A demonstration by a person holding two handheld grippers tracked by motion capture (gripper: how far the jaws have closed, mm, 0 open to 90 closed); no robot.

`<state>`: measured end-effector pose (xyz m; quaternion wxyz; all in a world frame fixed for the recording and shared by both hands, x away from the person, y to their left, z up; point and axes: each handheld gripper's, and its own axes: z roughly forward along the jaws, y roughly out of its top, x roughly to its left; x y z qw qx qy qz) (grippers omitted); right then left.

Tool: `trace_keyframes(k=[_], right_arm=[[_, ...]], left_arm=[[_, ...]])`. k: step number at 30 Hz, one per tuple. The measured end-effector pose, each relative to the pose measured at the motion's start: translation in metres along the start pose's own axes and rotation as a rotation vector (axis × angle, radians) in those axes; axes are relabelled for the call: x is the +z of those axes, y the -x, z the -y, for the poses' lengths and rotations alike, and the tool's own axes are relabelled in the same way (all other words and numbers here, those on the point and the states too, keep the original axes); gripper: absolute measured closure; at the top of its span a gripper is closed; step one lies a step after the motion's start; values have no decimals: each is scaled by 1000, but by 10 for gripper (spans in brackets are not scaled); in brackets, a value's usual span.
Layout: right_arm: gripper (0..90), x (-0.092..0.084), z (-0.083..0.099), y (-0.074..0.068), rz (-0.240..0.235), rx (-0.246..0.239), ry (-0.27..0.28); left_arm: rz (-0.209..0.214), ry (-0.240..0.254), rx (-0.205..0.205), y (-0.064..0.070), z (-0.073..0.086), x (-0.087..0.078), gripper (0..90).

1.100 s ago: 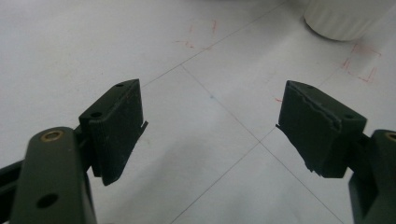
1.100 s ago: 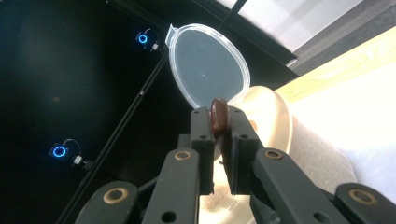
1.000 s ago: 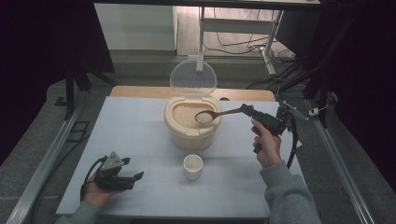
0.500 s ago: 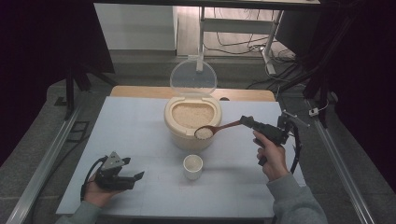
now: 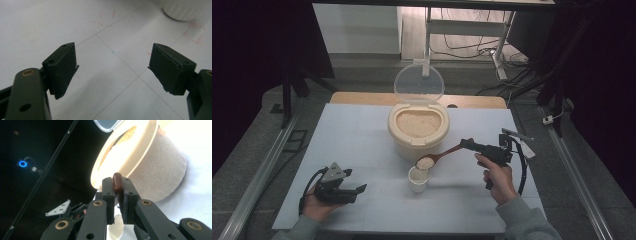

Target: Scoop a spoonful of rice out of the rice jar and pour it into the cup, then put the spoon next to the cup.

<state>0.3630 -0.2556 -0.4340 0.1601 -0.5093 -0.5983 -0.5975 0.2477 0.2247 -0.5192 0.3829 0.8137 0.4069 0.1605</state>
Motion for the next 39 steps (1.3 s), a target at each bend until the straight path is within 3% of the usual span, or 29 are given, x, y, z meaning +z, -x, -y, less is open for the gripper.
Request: trace_keyframes(k=[13,18,21,25,27,32,39], right_arm=[[832,14,3,-24,121,-220,-43],[832,15,6,-33,135,-298,-38],[832,15,10,-41,155,-379,-37],[832,15,17,-57,161,-543,-32],[832,15,19,-62,149,-579,-37],[832,5,15,-63,104,-555,-6],[832,-23,4,-52,103,-505,-5]], left_arm=[[0,-2,4,0,1,0,218],[-1,-2,4,0,1,0,218],[0,-2,4,0,1,0,218],[-1,-1,3,0,1,0,218],[-1,-2,3,1,1,0,218],[0,-1,2,0,1,0,218],[0,-2,4,1,0,1,218]])
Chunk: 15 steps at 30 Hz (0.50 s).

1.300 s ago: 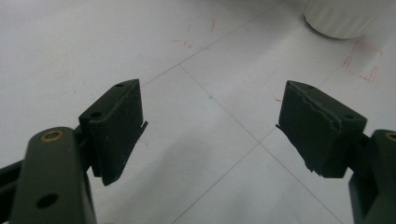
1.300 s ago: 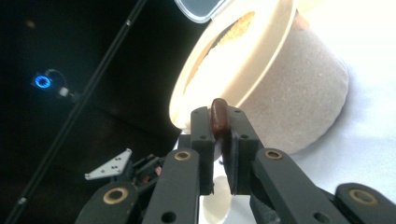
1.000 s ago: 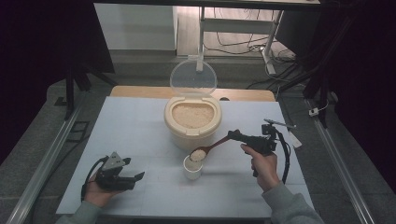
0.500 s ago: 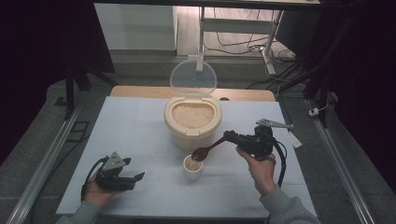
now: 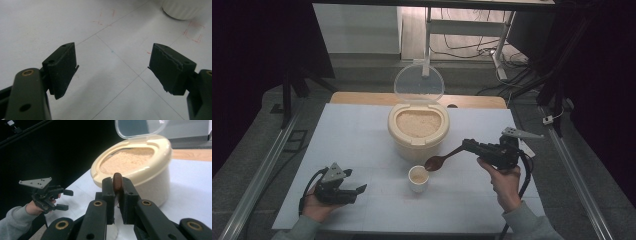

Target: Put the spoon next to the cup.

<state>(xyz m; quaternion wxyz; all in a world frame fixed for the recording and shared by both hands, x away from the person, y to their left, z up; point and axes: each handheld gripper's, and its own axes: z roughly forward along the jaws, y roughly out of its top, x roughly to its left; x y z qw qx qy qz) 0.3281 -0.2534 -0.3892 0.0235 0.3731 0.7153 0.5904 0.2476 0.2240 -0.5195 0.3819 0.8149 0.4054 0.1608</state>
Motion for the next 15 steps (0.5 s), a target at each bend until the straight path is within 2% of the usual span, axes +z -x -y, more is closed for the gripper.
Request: trace_keyframes(k=[3,7,9,11,15], right_arm=[[832,-6,1,4,-5,6,-36],[832,-5,7,10,-37,38,-143],[832,1,13,11,-51,43,-204],[832,10,21,13,-83,73,-274],[831,30,32,17,-126,107,-342]], left_arm=[[0,-2,2,0,0,0,218],[0,-4,4,1,-1,1,218],[0,-4,5,1,-1,2,218],[0,-4,6,1,-1,2,218],[0,-4,4,1,-1,1,218]])
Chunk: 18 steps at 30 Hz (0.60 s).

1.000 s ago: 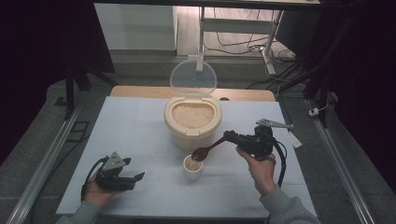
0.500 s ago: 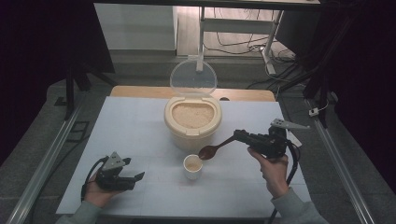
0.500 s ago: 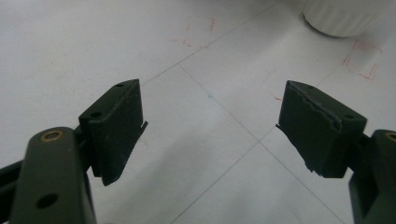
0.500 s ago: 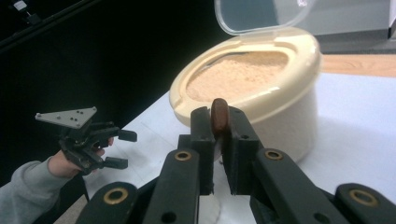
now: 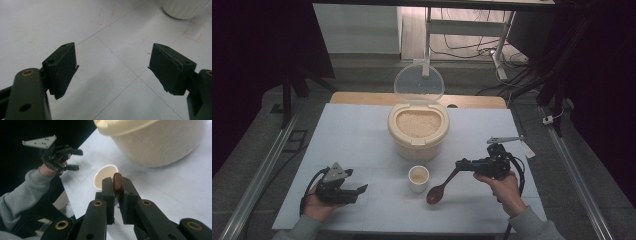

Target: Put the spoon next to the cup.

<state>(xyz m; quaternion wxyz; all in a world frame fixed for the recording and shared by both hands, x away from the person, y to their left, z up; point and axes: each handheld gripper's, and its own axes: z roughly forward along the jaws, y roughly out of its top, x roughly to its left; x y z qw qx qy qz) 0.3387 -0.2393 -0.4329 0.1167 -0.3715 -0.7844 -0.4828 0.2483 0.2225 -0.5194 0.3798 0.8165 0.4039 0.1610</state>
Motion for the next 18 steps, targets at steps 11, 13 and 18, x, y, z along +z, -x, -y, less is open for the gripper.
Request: trace_keyframes(k=[11,13,18], right_arm=[[776,32,3,21,27,23,-62],[752,37,5,26,48,25,-61],[711,47,9,37,77,34,-54]], left_arm=[[-2,0,5,1,0,0,219],[-3,0,4,1,0,0,218],[-1,-5,5,0,0,1,218]])
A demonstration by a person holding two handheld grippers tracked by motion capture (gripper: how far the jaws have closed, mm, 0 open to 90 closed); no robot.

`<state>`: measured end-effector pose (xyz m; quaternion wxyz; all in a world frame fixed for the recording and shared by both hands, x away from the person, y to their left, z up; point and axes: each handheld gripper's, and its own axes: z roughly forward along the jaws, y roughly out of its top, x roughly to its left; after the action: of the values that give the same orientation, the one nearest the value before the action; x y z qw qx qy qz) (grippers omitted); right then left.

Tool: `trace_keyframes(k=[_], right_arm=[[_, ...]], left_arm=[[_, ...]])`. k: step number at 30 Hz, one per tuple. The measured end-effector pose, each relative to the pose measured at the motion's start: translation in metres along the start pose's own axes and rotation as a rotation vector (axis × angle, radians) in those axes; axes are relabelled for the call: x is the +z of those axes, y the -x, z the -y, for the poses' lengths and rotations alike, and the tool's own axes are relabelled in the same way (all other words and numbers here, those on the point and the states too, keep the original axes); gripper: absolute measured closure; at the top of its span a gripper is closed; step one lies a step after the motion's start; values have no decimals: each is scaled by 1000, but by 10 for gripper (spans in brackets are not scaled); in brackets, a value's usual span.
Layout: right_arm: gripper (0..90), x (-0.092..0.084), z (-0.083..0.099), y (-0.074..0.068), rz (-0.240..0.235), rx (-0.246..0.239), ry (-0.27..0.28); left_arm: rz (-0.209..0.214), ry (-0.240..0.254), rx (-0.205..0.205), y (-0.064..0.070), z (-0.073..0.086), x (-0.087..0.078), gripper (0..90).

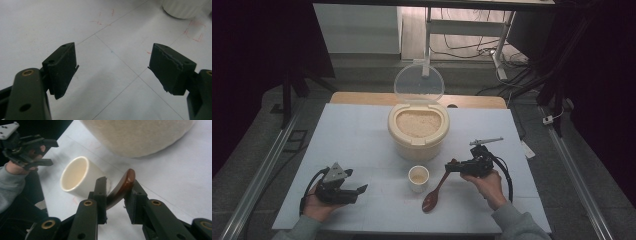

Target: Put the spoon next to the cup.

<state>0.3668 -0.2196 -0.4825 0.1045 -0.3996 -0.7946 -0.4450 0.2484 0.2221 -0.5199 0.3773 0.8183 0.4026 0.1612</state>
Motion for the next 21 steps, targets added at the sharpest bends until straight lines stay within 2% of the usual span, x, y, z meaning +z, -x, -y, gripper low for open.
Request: trace_keyframes(k=[7,21], right_arm=[[658,10,2,8,38,-15,-9],[502,30,10,6,212,-130,8]], left_arm=[[-1,0,0,0,0,0,218],[0,0,1,0,0,0,218]])
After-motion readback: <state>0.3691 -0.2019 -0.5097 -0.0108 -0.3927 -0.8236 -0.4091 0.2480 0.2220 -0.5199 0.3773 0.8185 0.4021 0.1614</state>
